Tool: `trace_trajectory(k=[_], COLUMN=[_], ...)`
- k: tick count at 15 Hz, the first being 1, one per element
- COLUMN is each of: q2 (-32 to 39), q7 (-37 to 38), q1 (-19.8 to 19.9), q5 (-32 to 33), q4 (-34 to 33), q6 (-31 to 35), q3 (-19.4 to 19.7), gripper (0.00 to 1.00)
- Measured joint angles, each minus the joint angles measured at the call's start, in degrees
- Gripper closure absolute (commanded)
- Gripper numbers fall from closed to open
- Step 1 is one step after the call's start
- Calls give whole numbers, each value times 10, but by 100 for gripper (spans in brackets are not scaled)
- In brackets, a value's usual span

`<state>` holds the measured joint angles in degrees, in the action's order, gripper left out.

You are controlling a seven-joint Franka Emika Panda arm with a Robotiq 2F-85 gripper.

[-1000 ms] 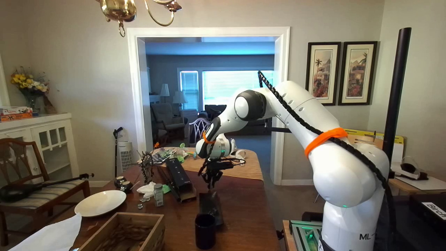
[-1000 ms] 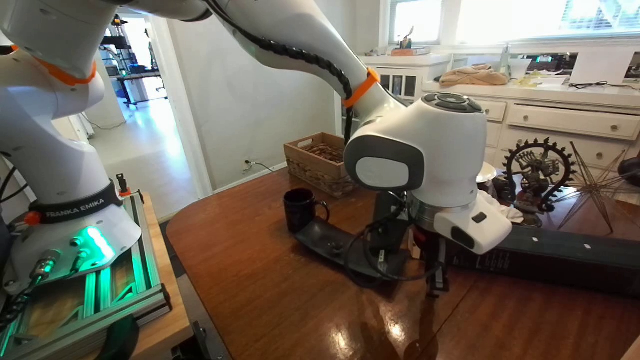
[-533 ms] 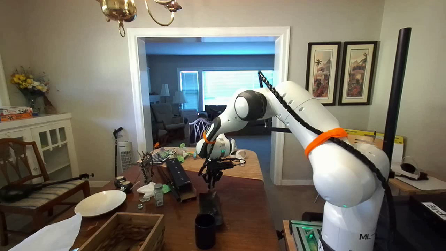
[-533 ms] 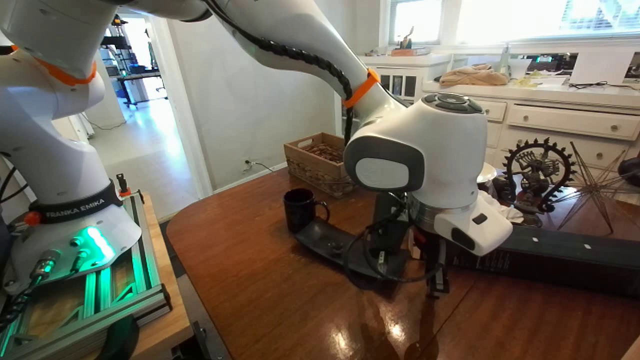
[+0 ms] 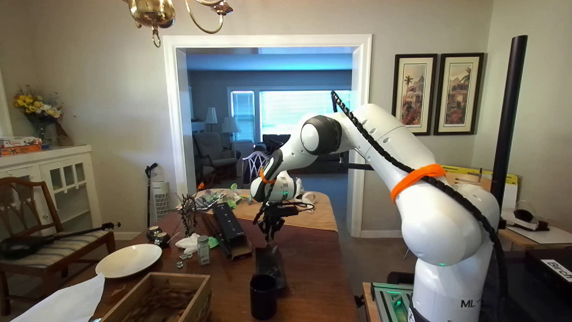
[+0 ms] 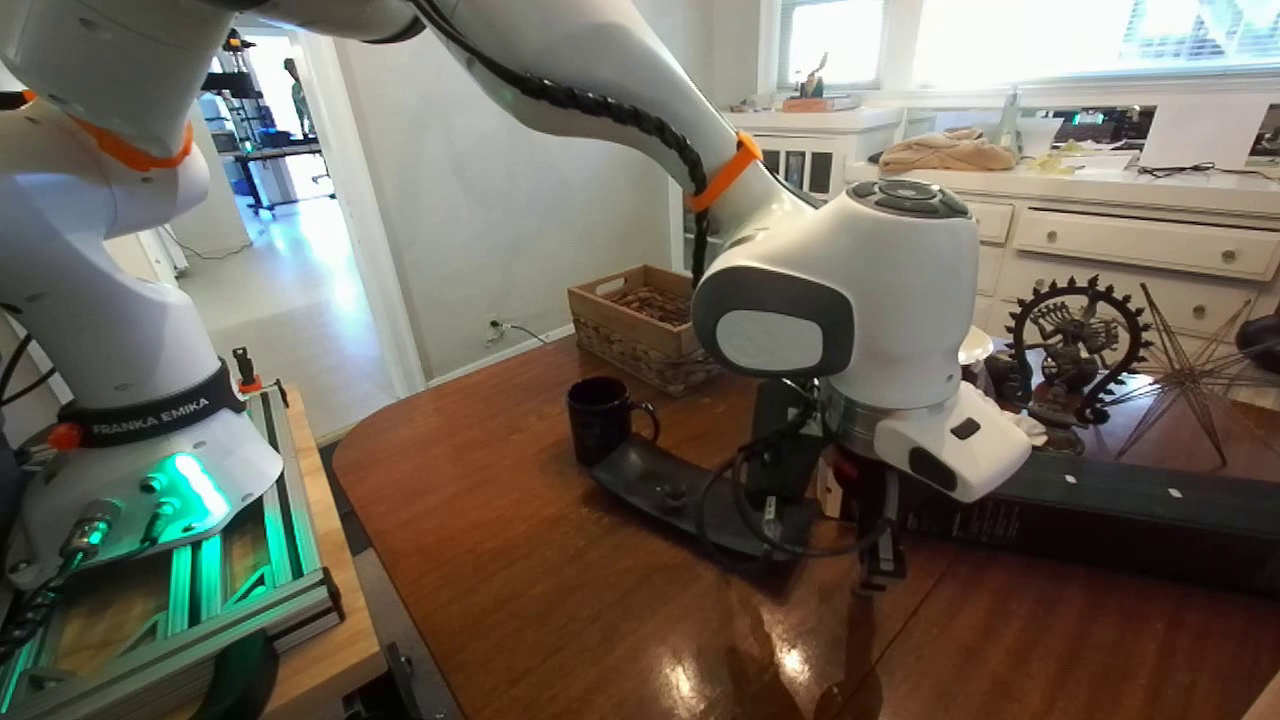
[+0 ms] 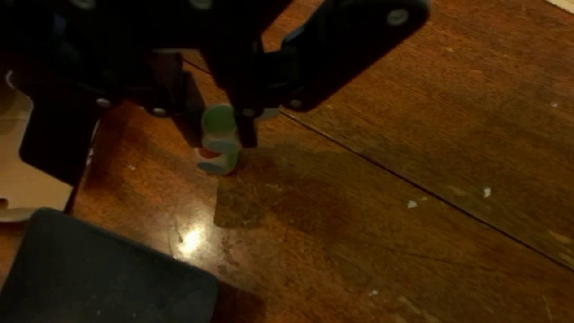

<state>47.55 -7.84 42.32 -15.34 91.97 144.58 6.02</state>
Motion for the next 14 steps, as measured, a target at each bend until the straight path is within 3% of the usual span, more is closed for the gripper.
trace_trajectory(k=[14], q2=[0], q7=[0], q1=[-8], q5=[0], q4=[-6], q6=[0], q3=[-5], gripper=[94])
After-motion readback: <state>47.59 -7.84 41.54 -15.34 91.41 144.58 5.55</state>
